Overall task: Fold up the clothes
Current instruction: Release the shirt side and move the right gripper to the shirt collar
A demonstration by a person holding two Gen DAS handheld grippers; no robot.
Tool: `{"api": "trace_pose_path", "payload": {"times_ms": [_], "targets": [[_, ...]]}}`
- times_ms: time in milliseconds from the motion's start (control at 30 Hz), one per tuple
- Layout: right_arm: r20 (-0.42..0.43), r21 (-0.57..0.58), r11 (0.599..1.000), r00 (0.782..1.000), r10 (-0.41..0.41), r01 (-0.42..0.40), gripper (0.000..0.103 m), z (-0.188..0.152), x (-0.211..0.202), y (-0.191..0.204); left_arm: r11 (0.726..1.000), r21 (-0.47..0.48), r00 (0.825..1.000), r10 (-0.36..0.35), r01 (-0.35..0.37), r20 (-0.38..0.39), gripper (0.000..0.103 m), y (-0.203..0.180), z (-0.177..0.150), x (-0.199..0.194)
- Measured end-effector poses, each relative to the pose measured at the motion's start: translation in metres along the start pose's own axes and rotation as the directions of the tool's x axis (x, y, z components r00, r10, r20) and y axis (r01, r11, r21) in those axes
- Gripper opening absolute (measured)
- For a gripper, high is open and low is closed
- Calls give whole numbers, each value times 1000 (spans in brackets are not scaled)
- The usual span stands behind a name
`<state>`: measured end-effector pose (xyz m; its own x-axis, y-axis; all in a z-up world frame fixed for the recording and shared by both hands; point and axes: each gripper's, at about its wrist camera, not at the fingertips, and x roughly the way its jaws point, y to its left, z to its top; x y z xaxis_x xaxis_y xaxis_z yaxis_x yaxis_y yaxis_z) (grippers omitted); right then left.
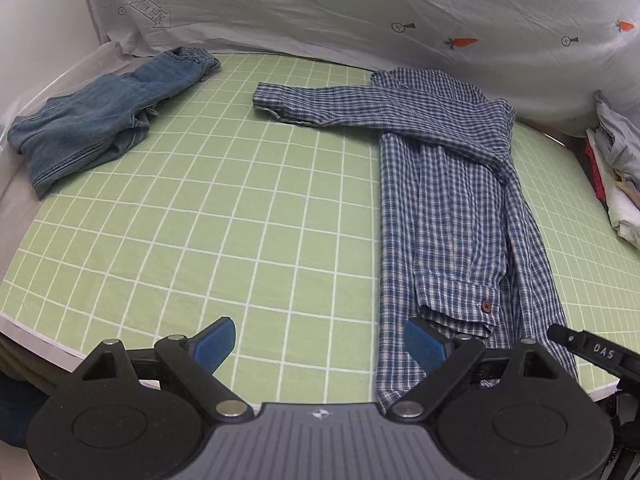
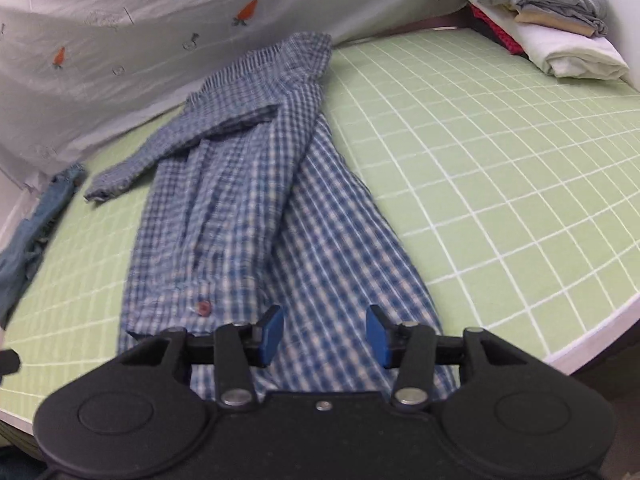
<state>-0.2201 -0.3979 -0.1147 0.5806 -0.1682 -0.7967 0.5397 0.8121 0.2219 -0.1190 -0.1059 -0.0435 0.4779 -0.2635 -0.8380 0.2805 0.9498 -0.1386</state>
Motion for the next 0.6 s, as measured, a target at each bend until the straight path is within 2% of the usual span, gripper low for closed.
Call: {"api": "trace_pose_path", "payload": {"times_ms": [100, 133, 200, 300, 367, 400, 433, 500, 533, 600], "targets": [[-64, -73, 996, 996, -56, 52, 47, -14, 12, 1, 1000, 11, 1000, -5, 5, 1, 91, -10, 6, 5], [-64, -142, 988, 996, -69, 59, 51, -18, 12, 10, 1000, 15, 1000, -6, 6, 2, 91, -13, 8, 6], [-78, -253, 966, 994, -75, 53, 57, -22, 14, 24, 1000, 21, 1000, -11, 11, -2, 91, -21, 11, 10], [-70, -385, 922, 994, -81, 48, 60, -21, 16, 38, 1000, 19, 1000, -12, 12, -8, 91, -35, 15, 17], [-35, -385, 922, 998, -57, 40, 72, -10, 13, 32, 1000, 8, 1000, -10, 10, -3, 91, -44, 18, 20], [-15, -376, 926, 999, -42, 33, 83, -2, 11, 27, 1000, -9, 1000, -9, 9, 0, 91, -48, 20, 22], [3, -362, 932, 1000, -27, 26, 89, 6, 9, 20, 1000, -28, 1000, -7, 8, 4, 91, -52, 22, 23], [32, -341, 940, 999, -1, 12, 92, 24, 10, 6, 998, -70, 1000, 10, -10, 3, 91, -60, 27, 28], [39, -340, 940, 999, 9, 4, 101, 33, 12, -1, 996, -91, 1000, 20, -20, 2, 91, -64, 30, 30], [40, -339, 940, 999, 36, -20, 103, 55, 16, -14, 991, -127, 999, 44, -43, 6, 91, -73, 35, 32]]}}
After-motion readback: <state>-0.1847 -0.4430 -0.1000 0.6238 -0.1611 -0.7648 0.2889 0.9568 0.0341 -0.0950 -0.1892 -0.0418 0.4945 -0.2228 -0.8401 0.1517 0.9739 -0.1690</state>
